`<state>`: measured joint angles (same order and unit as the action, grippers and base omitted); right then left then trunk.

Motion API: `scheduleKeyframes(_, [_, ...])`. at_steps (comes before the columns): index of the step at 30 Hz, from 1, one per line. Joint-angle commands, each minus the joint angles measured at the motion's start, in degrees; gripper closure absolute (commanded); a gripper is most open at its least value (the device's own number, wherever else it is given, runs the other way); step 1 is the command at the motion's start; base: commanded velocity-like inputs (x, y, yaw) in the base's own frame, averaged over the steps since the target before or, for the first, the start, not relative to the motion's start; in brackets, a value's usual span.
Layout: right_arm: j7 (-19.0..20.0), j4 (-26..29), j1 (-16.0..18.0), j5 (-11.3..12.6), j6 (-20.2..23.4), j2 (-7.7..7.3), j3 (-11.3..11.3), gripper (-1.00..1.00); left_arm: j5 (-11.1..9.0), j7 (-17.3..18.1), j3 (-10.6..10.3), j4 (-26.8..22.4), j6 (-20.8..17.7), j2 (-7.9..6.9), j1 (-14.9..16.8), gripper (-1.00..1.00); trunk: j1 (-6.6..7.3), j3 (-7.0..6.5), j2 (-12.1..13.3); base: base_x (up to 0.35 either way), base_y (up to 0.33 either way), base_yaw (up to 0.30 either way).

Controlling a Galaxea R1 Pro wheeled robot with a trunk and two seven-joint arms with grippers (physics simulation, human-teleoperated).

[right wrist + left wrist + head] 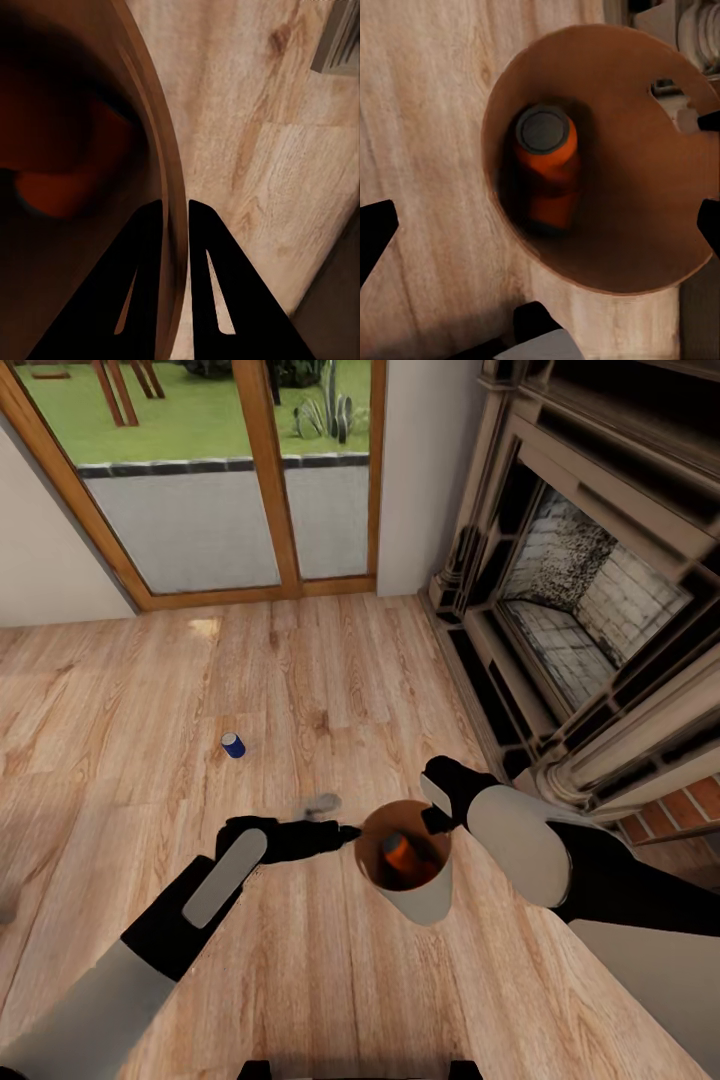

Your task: Put the three can of soda from the living room inside the tash can in the kitchen.

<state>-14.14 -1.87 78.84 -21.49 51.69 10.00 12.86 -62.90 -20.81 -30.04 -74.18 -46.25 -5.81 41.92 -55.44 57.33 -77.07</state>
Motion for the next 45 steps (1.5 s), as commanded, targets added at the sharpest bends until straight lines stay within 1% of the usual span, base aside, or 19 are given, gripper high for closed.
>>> scheduleKeyframes(1, [0.1, 0.0, 0.0, 0.1, 0.0, 0.0, -0.4, 1.0, -0.1, 0.0, 0.0, -0.5, -0.4, -0.82, -0.1, -1.0, 0.0, 0.0, 0.0, 0.0, 0.0, 0.0])
scheduleKeyframes(3, [0.1, 0.0, -0.1, 0.1, 0.0, 0.0, -0.4, 1.0, -0.2, 0.0, 0.0, -1.1, -0.9, -2.44, -0.2, -1.0, 0.0, 0.0, 0.0, 0.0, 0.0, 0.0])
scheduleKeyframes(4, [0.1, 0.0, -0.1, 0.1, 0.0, 0.0, -0.4, 1.0, -0.3, 0.0, 0.1, -1.4, -1.3, -4.15, -0.3, -1.0, 0.0, 0.0, 0.0, 0.0, 0.0, 0.0])
scheduleKeyframes(7, [0.1, 0.0, -0.2, 0.2, 0.0, 0.0, -0.4, 1.0, -0.5, 0.0, 0.1, -1.6, -1.6, -6.74, -0.5, -1.0, 0.0, 0.0, 0.0, 0.0, 0.0, 0.0])
scheduleKeyframes(8, [0.1, 0.0, -0.2, 0.2, 0.0, 0.0, -0.4, 1.0, -0.6, 0.0, 0.1, -1.5, -1.7, -8.29, -0.8, -1.0, 0.0, 0.0, 0.0, 0.0, 0.0, 0.0])
scheduleKeyframes(10, [0.1, -0.1, -0.3, 0.2, 0.0, 0.0, -0.4, 1.0, -0.7, -0.1, 0.2, -1.5, -1.8, -9.74, -1.2, -1.0, 0.0, 0.0, 0.0, 0.0, 0.0, 0.0])
scheduleKeyframes(12, [0.1, -0.1, -0.3, 0.4, -0.1, 0.0, -0.4, 1.0, -0.8, -0.1, 1.7, -1.4, -1.8, -12.35, -2.3, -1.0, 0.0, 0.0, 0.0, 0.0, 0.0, 0.0])
scheduleKeyframes(13, [0.1, 0.0, -0.3, 0.4, -0.1, 0.0, -0.4, 1.0, -0.8, -0.1, 2.6, -1.4, -1.8, -12.8, -2.6, -1.0, 0.0, 0.0, 0.0, 0.0, 0.0, 0.0])
scheduleKeyframes(14, [0.3, 0.0, -0.3, 0.4, -0.1, 0.0, -0.4, 1.0, -0.7, -0.1, 4.4, -1.3, -1.9, -13.43, -3.1, -1.0, 0.0, 0.0, 0.0, 0.0, 0.0, 0.0])
scheduleKeyframes(16, [0.7, 0.1, -0.3, 0.5, 0.0, 0.0, -0.4, 1.0, -0.8, -0.1, 7.1, -1.1, -2.0, -13.99, -3.7, -1.0, 0.0, 0.0, 0.0, 0.0, 0.0, 0.0])
scheduleKeyframes(18, [1.1, 0.1, -0.3, 0.5, 0.0, 0.0, -0.3, 1.0, -0.7, -0.1, 8.2, -1.0, -2.2, -14.2, -4.0, -1.0, 0.0, 0.0, 0.0, 0.0, 0.0, 0.0])
scheduleKeyframes(20, [3.8, 0.3, -0.3, 0.6, 0.1, 0.0, 0.4, 1.0, -0.6, -0.1, 9.4, -0.9, -2.5, -14.37, -4.3, -1.0, 0.0, 0.0, 0.0, 0.0, 0.0, 0.0])
scheduleKeyframes(22, [6.0, 0.4, -0.2, 0.6, 0.2, 0.0, 1.0, 1.0, -0.6, -0.1, 9.6, -0.8, -2.6, -14.39, -4.4, -1.0, 0.0, 0.0, 0.0, 0.0, 0.0, 0.0])
scheduleKeyframes(24, [9.6, 0.9, -0.2, 0.6, 0.4, 0.0, 1.6, 1.0, -0.5, -0.2, 10.0, -0.8, -2.6, -14.4, -4.4, -1.0, 0.0, 0.0, 0.0, 0.0, 0.0, 0.0])
scheduleKeyframes(28, [13.3, 2.6, -0.2, 0.6, 1.4, 0.0, 2.0, 1.0, -0.6, -1.3, 10.2, -0.9, -2.7, -14.38, -4.5, -1.0, 0.0, 0.0, 0.0, 0.0, 0.0, 0.0])
scheduleKeyframes(29, [14.4, 3.4, -0.2, 0.6, 2.5, 0.0, 2.1, 1.0, -0.7, -2.0, 10.2, -0.9, -2.7, -14.31, -4.5, -1.0, 0.0, 0.0, 0.0, 0.0, 0.0, 0.0])
scheduleKeyframes(34, [15.9, 5.7, -0.2, 0.6, 5.3, 0.0, 2.2, 1.0, -0.7, -3.5, 10.2, -0.8, -2.8, -14.08, -4.5, -1.0, 0.0, 0.0, 0.0, 0.0, 0.0, 0.0])
scheduleKeyframes(38, [16.3, 6.4, -0.2, 0.6, 6.1, 0.0, 2.2, 1.0, -0.7, -5.3, 10.2, -0.8, -2.8, -14.0, -4.5, -1.0, 0.0, 0.0, 0.0, 0.0, 0.0, 0.0])
scheduleKeyframes(45, [16.4, 6.8, -0.2, 0.6, 6.3, 0.0, 2.4, 1.0, -0.8, -6.3, 10.2, -1.3, -4.0, -14.04, -4.5, -1.0, 0.0, 0.0, 0.0, 0.0, 0.0, 0.0])
